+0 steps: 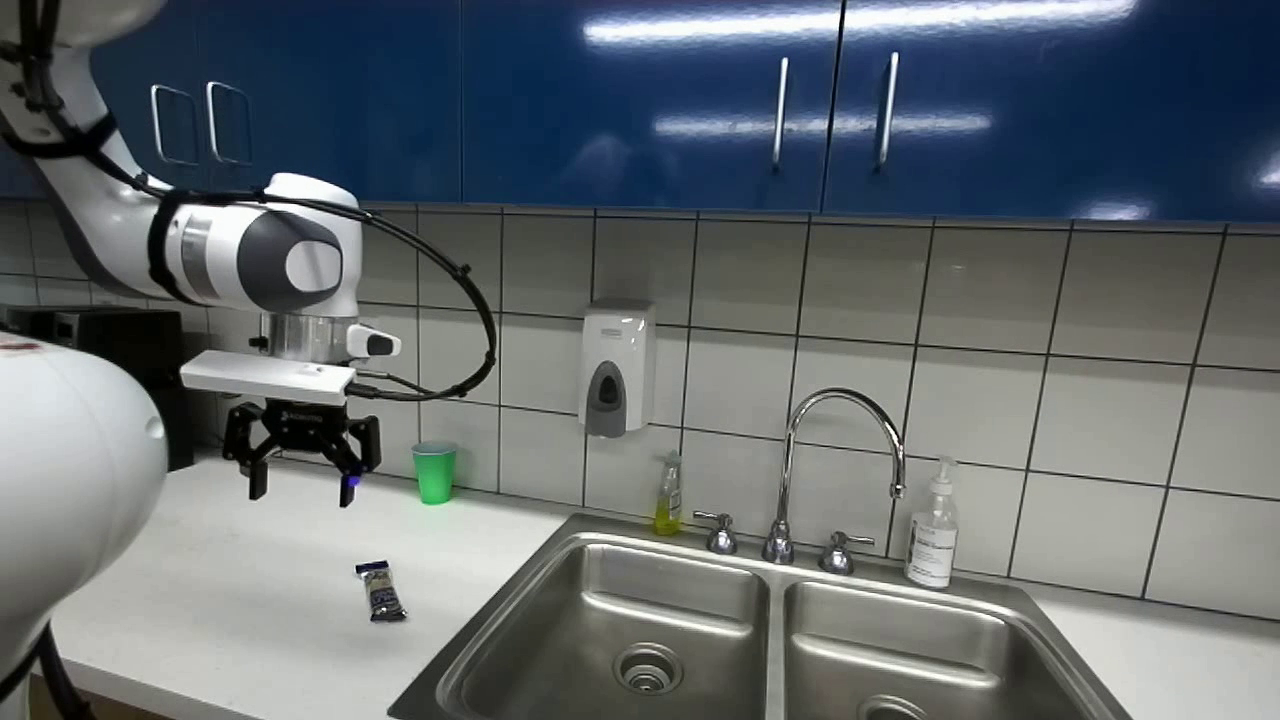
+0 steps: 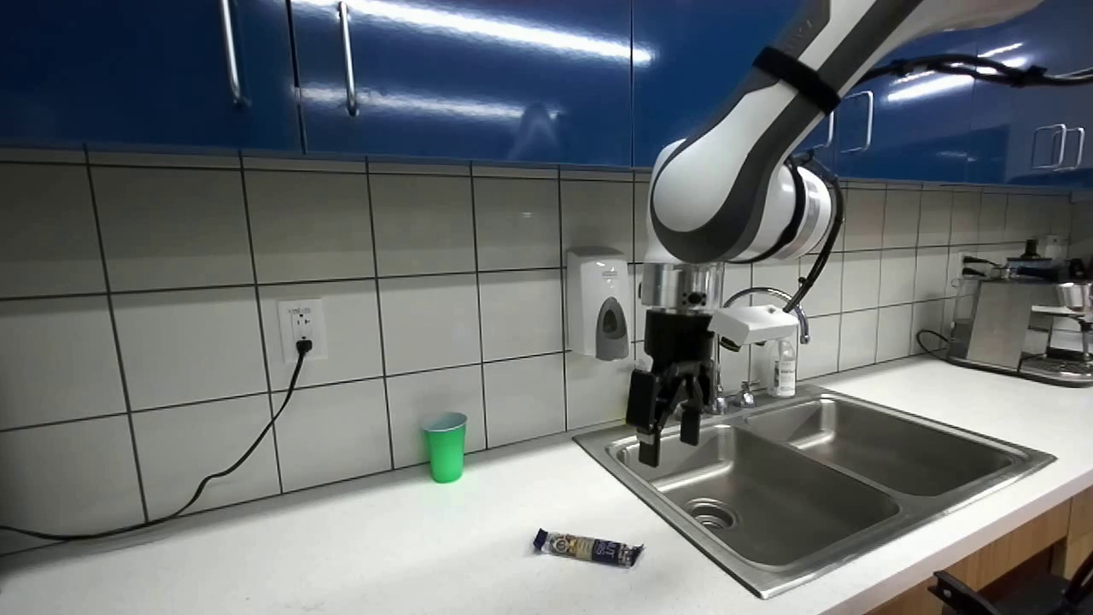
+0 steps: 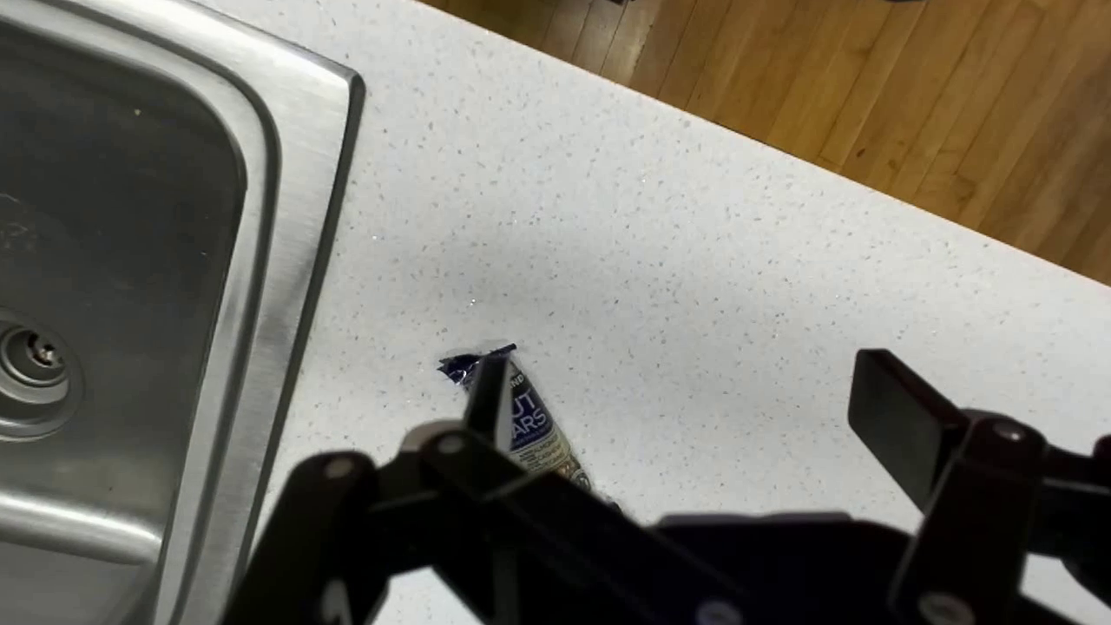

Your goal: Put the chocolate bar inside the sink

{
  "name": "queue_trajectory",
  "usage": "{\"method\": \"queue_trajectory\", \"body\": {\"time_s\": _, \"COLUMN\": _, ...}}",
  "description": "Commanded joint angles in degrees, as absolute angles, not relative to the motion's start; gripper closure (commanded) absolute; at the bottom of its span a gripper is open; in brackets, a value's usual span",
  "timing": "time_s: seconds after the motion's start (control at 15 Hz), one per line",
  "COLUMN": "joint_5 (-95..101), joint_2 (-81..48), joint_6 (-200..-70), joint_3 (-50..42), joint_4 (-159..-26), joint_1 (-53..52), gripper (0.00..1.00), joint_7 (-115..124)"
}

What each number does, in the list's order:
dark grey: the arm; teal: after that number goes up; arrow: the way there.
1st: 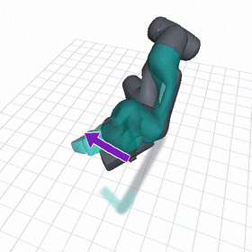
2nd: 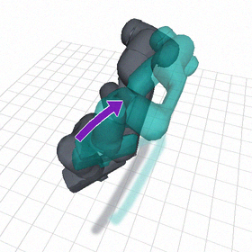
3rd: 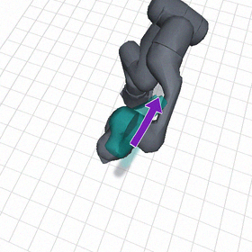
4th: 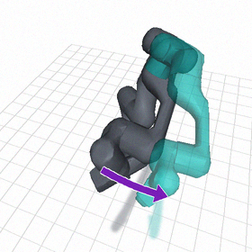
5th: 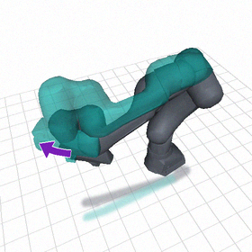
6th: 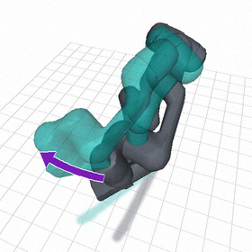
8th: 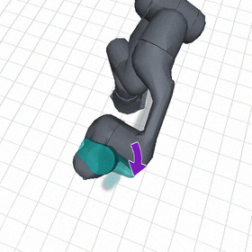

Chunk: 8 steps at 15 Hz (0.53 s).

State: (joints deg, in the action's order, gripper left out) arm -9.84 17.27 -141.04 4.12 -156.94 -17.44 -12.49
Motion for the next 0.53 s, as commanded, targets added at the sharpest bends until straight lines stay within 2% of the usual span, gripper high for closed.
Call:
{"method": "queue_trajectory", "body": {"time_s": 0.0, "joint_5": -11.0, "joint_2": 9.3, "joint_6": -146.1, "joint_3": 5.0, "joint_4": -153.5, "joint_1": -17.0, "gripper": 0.0, "joint_7": -13.9}}
{"method": "queue_trajectory", "body": {"time_s": 0.47, "joint_5": -10.1, "joint_2": -2.2, "joint_6": -152.1, "joint_3": 7.3, "joint_4": -147.1, "joint_1": -15.5, "gripper": 0.0, "joint_7": -13.3}}
